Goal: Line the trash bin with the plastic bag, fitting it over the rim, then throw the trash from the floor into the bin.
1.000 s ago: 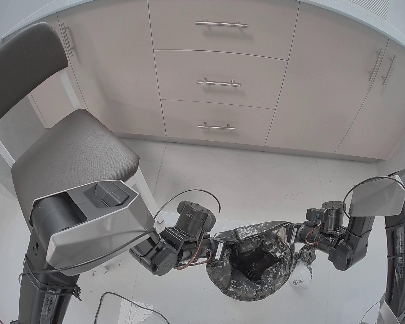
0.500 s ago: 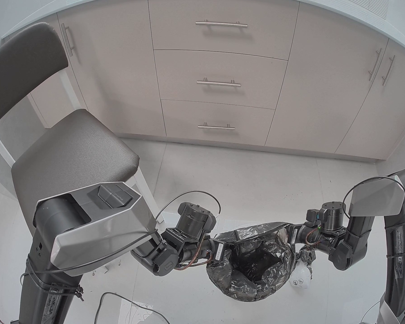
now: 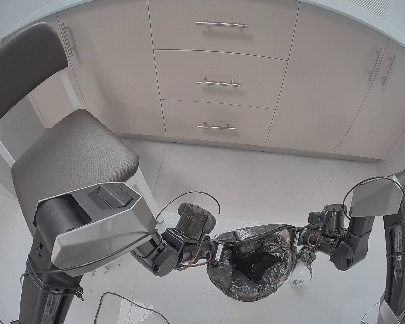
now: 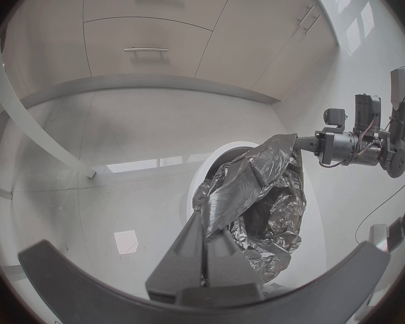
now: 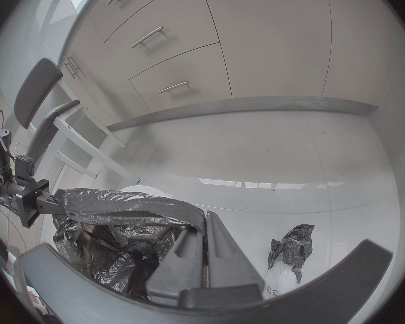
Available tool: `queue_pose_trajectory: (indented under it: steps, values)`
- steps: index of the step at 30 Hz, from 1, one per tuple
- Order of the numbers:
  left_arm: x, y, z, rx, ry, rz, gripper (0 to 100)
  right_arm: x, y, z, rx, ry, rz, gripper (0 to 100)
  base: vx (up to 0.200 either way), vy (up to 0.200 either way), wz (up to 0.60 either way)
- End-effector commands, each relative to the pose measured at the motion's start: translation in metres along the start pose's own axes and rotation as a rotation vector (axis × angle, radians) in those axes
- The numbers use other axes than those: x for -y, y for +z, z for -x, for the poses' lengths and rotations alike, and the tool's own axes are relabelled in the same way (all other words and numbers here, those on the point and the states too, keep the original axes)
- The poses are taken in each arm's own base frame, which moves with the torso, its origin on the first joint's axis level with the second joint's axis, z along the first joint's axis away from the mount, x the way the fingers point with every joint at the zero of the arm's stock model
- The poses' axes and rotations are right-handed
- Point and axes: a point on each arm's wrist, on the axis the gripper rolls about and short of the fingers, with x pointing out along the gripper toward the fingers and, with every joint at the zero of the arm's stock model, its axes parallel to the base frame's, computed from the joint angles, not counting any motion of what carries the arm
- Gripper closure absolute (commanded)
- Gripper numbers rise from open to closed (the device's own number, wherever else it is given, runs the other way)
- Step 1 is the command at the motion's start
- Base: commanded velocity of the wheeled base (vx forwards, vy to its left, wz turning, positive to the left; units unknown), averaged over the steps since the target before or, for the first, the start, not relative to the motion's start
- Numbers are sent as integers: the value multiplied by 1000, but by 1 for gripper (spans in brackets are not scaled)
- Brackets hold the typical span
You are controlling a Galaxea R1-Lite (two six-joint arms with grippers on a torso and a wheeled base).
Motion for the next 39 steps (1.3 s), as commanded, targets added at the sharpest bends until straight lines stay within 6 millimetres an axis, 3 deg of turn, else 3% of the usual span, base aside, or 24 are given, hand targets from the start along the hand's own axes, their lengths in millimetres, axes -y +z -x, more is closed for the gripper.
queue_pose_trajectory:
  steps: [1,4,5,7,8,23,29,39]
  values:
    - [0,0,0,0,0,0,100,-2,-2,0,-7,6,4,100,0,0,0]
    - [1,0,1,-1,-1,-1,100,-4,-3,0,-10,12,7,100,0,0,0]
    - [1,0,1,-1,-1,-1,0,-5,-4,0,-12,13,9,100,0,0,0]
    - [1,1,2,2,-2,-1,0,-7,-6,1,-23,17,13,100,0,0,0]
    - [1,1,2,1,-3,-1,0,-8,-6,1,-23,21,18,0,0,0,0]
    - [-1,4,0,12,22,6,0,-9,-6,0,-17,28,29,0,0,0,0]
    - [-17,19,-5,73,189,32,0,-10,-5,2,3,34,31,0,0,0,0]
    - [-14,35,-12,27,201,22,0,-10,-4,2,14,36,30,0,0,0,0]
